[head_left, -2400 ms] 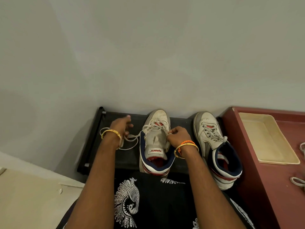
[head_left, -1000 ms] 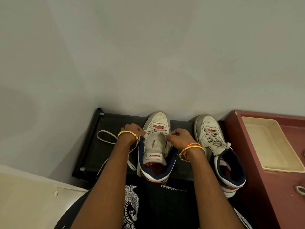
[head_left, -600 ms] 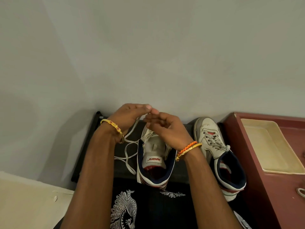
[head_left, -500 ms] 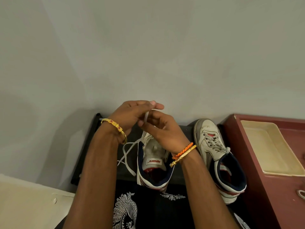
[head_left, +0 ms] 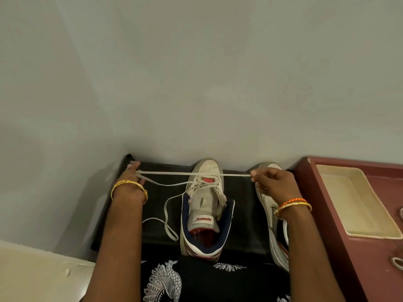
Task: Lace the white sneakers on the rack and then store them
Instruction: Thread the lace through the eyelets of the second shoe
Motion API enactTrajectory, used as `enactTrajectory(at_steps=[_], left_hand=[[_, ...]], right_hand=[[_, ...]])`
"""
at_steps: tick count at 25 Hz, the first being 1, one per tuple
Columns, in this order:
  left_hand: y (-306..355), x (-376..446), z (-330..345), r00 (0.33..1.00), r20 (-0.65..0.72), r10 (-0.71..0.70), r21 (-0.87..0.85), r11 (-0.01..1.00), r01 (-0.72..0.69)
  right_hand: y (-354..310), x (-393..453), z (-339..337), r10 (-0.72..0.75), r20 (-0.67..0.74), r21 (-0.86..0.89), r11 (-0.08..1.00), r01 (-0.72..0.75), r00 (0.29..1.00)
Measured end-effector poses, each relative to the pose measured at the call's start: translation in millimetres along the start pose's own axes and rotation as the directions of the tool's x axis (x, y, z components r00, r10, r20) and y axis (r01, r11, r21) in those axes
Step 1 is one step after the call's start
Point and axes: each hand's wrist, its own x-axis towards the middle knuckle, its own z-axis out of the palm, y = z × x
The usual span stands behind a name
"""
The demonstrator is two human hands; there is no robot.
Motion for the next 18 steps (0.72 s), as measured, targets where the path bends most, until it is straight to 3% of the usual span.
enactTrajectory(at_steps=[3,5,6,7,8,9,10,11,12,13,14,15,16,18], left_hand=[[0.2,9.0,-0.8,0.999,-0.025,0.043,0.033,0.999,-0.042],[-0.8,5.0,1.6,1.000,-0.013,0.018,0.084,0.996,-0.017],[-2.1,2.4,2.8,0.999,-0.024,0.039,0.251,0.967,-0.032],[-4.2,-1.3,3.6,0.994,-0.046,0.099,0.530,0.846,-0.060],[-7.3,-5.6,4.8,0.982,-0.048,0.185,0.797,0.599,-0.074],[-9.3,-13.3,8.5,0.960,0.022,0.279,0.926,0.358,-0.125],[-10.2,-21.5,14.2,0.929,0.167,0.330,0.942,0.224,-0.249],[-11.8,-26.7,21.4,0.879,0.357,0.317,0.876,0.214,-0.432],[-15.2,-34.5,31.8,0.801,0.540,0.258,0.737,0.314,-0.598],[-20.2,-44.9,41.3,0.715,0.678,0.171,0.593,0.447,-0.670],[-27.1,-52.0,48.4,0.648,0.753,0.115,0.524,0.492,-0.695],[-34.2,-51.4,53.0,0.628,0.770,0.114,0.514,0.472,-0.716],[-40.7,-46.5,55.3,0.651,0.748,0.131,0.543,0.444,-0.713],[-49.8,-36.3,56.4,0.747,0.650,0.139,0.635,0.441,-0.634]], right_hand=[[19.9,9.3,1.1,0.050,-0.199,-0.109,0.991,-0.073,0.979],[18.8,13.3,2.4,0.063,-0.209,-0.061,0.995,-0.077,0.976],[13.7,12.4,5.6,0.069,-0.156,-0.004,0.997,-0.071,0.985],[7.4,10.0,10.5,0.067,-0.081,0.063,0.996,-0.062,0.994],[0.2,6.0,17.2,0.055,-0.001,0.125,0.991,-0.054,0.998],[-6.7,2.1,25.1,0.033,0.083,0.174,0.984,-0.047,0.996],[-13.7,-2.8,33.4,-0.001,0.167,0.196,0.980,-0.032,0.986],[-18.8,-6.2,41.6,-0.046,0.235,0.198,0.980,-0.002,0.971],[-22.2,-8.7,48.8,-0.104,0.268,0.179,0.982,0.056,0.958],[-23.2,-9.6,55.3,-0.155,0.264,0.152,0.981,0.118,0.952],[-22.1,-9.2,60.1,-0.187,0.240,0.126,0.979,0.161,0.953],[-18.9,-7.7,63.2,-0.187,0.211,0.089,0.981,0.171,0.959],[-13.3,-4.9,64.8,-0.158,0.189,0.039,0.987,0.153,0.969],[0.7,0.2,66.6,-0.052,0.142,-0.101,0.993,0.066,0.989]])
